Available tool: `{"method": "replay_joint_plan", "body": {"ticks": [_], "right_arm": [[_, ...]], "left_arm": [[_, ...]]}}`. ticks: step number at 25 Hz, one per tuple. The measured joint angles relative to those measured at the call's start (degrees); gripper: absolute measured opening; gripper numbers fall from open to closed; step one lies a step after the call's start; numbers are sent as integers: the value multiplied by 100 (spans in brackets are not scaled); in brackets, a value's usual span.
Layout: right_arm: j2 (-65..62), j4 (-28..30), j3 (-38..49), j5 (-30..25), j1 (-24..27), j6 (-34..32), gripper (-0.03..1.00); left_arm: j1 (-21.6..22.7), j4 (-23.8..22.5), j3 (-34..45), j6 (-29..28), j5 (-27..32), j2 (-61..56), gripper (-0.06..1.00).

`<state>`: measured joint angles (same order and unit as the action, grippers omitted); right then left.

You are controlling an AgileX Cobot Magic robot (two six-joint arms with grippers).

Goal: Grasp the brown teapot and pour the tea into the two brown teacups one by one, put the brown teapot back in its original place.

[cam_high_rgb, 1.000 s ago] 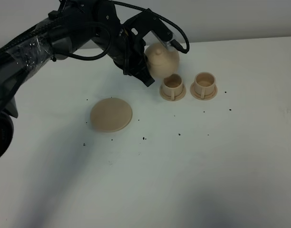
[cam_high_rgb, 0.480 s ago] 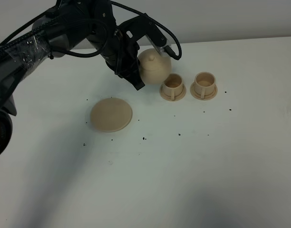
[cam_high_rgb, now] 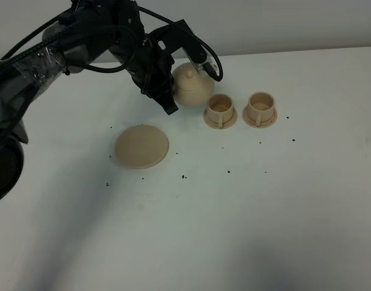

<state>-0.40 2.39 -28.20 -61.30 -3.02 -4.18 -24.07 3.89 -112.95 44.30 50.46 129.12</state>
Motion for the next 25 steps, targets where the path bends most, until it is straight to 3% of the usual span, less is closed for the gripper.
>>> {"method": "replay_joint_plan", "body": {"ticks": [11,25], "right_arm": [[0,0,0,0,0,5,43],[0,-1,0,0,0,0,43]], "left_arm": [[0,5,-2009,592,694,1035,16],[-5,-7,-2141,1645,364,1155,16]]}}
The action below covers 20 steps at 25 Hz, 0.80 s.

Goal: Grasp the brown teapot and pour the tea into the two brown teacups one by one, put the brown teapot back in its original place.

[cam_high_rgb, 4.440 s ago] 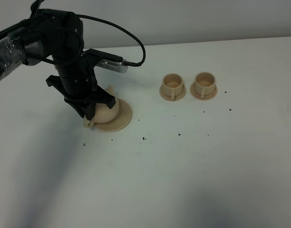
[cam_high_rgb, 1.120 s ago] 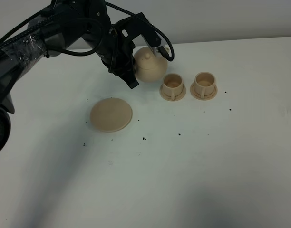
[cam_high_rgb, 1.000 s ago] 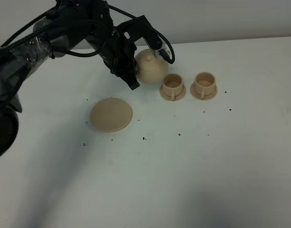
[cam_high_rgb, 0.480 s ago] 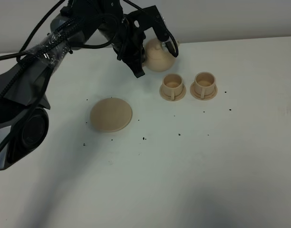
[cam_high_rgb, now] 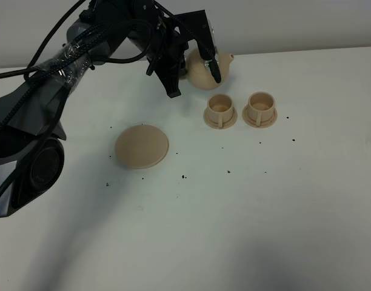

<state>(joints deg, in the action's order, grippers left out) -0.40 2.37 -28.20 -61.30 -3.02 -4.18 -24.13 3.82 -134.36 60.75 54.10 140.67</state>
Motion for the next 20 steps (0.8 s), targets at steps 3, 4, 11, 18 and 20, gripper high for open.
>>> {"method": "replay_joint_plan", "body": {"ticks": [3,4,11,18,20], "right_arm": [[0,0,0,0,0,0,43],[0,0,0,0,0,0,43],[0,0,0,0,0,0,43],[0,0,0,0,0,1,43],[0,0,0,0,0,1,43]], "left_arm": [[-5,0,0,204,-90,0,16],[-11,0,0,294,-130,0,16],[-15,273,0,835,-427,30,16],[-78,321,0,1281,-785,212,16],[-95,321,0,1383,-919,270,16]]}}
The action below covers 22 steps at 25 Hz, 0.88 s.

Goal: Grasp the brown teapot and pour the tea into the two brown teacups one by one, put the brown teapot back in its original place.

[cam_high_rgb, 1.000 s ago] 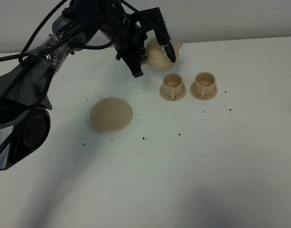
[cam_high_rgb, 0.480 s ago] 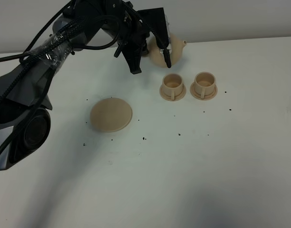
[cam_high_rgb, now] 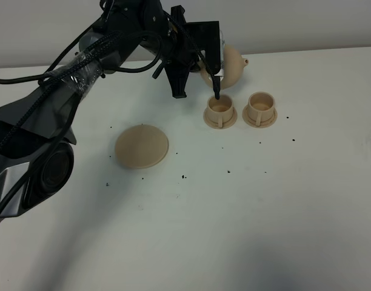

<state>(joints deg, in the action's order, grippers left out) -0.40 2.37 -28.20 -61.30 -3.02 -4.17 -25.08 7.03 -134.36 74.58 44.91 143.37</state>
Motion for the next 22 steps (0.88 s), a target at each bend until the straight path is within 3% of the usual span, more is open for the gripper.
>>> {"method": "replay_joint_plan", "body": {"ticks": [7,22], "right_arm": [[0,0,0,0,0,0,43],[0,0,0,0,0,5,43]], "left_arm": [[-36,-5,0,418,-465,103,16],[-71,-37,0,1031,-883,221,16]]}}
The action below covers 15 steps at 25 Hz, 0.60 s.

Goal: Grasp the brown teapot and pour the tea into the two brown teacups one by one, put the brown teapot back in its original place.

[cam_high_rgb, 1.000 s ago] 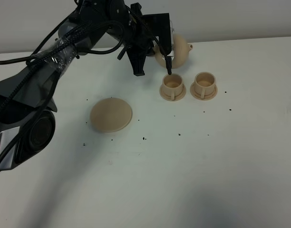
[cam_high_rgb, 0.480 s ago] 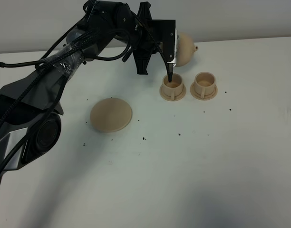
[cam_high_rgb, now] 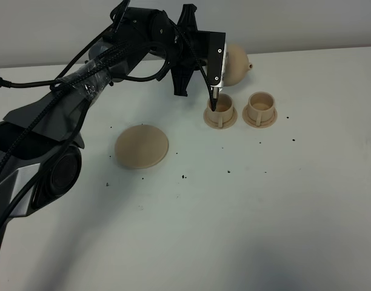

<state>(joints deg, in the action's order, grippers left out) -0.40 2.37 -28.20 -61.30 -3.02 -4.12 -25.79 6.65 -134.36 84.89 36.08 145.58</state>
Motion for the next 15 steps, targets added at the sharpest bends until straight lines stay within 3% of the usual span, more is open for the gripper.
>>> {"method": "replay_joint_plan", "body": {"ticks": [15], "right_arm": [[0,0,0,0,0,-5,43]], "left_arm": [[-232,5,0,555,-186,0,16]]}}
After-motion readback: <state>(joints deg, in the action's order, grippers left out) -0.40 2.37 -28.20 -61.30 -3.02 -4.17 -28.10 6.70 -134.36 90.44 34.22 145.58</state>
